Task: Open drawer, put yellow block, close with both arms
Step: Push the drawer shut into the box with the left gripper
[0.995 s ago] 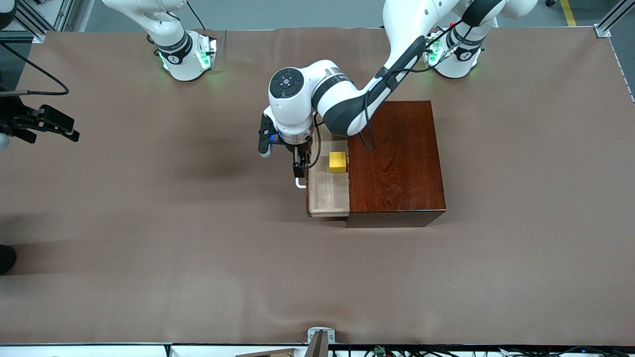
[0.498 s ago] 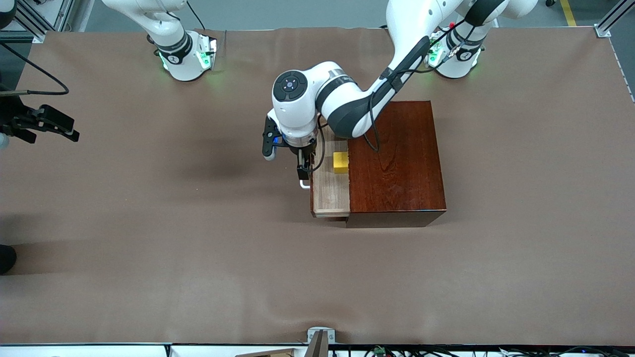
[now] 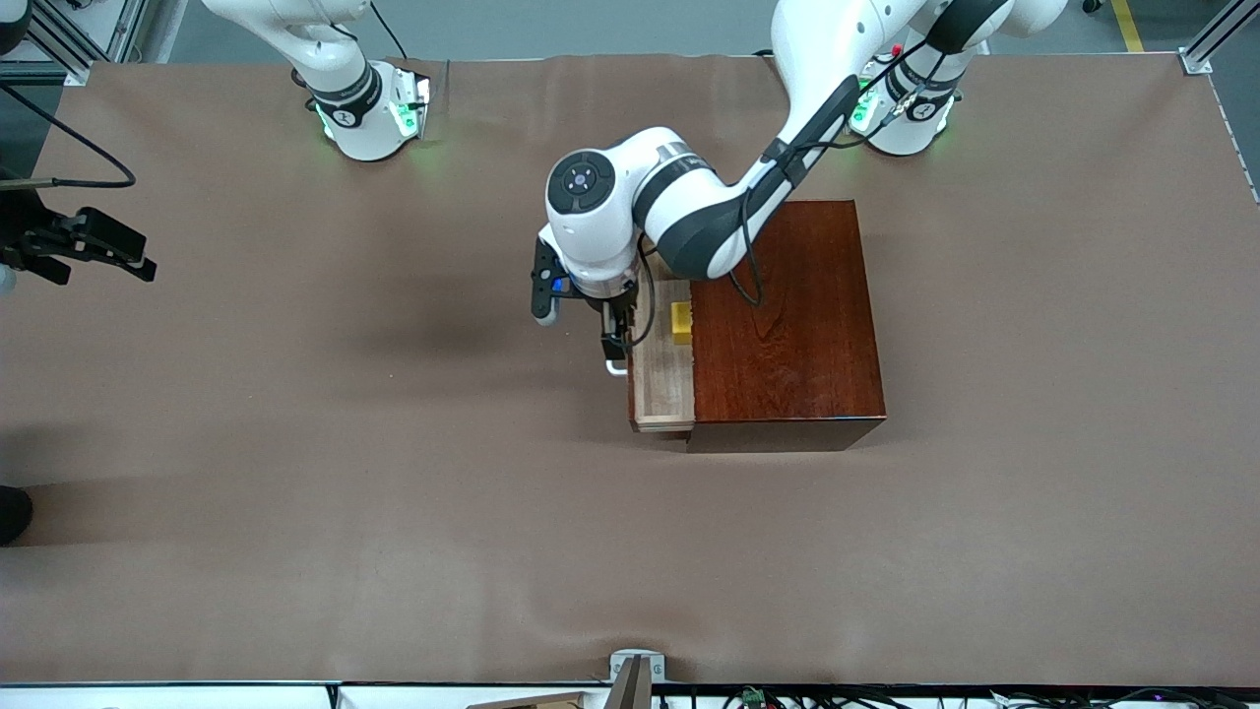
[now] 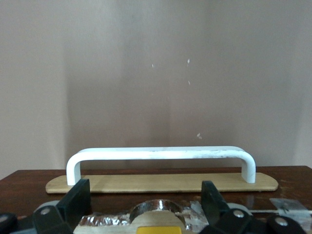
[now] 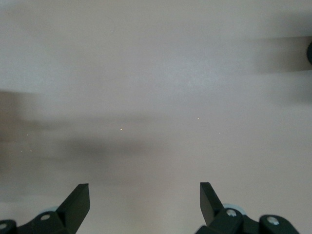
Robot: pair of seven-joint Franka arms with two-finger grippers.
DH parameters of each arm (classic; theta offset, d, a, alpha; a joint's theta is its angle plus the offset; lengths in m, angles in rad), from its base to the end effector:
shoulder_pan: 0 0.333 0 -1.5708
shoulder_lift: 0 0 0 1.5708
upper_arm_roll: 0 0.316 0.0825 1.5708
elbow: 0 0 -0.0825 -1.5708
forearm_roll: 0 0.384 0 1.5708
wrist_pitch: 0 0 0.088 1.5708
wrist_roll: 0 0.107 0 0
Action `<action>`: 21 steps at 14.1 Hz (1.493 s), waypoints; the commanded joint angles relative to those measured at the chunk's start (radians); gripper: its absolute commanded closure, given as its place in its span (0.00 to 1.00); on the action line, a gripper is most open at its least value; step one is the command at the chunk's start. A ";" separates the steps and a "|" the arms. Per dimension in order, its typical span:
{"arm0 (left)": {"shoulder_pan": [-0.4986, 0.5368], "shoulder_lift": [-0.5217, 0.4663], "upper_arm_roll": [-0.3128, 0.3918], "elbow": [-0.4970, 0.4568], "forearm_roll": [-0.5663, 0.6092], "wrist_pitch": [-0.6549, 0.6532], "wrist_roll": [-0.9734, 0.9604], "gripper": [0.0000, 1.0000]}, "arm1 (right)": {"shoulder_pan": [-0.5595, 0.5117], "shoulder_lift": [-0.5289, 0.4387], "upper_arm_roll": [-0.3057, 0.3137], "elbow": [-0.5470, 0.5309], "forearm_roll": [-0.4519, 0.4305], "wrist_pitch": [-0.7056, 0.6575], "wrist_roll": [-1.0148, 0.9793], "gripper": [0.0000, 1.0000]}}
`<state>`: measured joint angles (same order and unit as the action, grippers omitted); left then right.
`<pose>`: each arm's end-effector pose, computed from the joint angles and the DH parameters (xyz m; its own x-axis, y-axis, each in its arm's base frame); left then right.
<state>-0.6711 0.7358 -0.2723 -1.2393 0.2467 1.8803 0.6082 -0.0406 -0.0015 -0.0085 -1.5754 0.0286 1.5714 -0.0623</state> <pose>0.4869 -0.5538 0.3343 -0.0031 -0.9964 -0.0844 -1.0000 0.0030 0.0009 0.5535 -0.0241 0.6233 0.9999 0.0132 -0.0007 0.0131 -0.9995 -0.0287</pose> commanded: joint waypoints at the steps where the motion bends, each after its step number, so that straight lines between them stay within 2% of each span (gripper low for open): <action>1: 0.027 -0.016 0.038 -0.032 0.054 -0.098 0.045 0.00 | -0.022 0.003 0.016 0.020 0.008 -0.011 0.007 0.00; 12: 0.053 -0.030 0.044 -0.028 0.127 -0.286 0.081 0.00 | -0.021 0.003 0.016 0.020 0.007 -0.011 0.005 0.00; 15: 0.061 -0.029 0.042 -0.025 0.118 -0.294 0.084 0.00 | -0.022 0.003 0.016 0.020 0.007 -0.011 0.004 0.00; 17: 0.048 -0.024 0.041 -0.002 0.117 -0.245 0.015 0.00 | -0.021 0.003 0.016 0.020 0.007 -0.011 0.004 0.00; 21: 0.053 -0.032 0.024 -0.002 0.088 0.006 -0.146 0.00 | -0.022 0.003 0.016 0.020 0.007 -0.011 0.004 0.00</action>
<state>-0.6280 0.7270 -0.2436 -1.2321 0.3178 1.8116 0.5299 -0.0412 -0.0014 -0.0084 -1.5701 0.0286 1.5711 -0.0623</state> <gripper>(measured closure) 0.000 0.000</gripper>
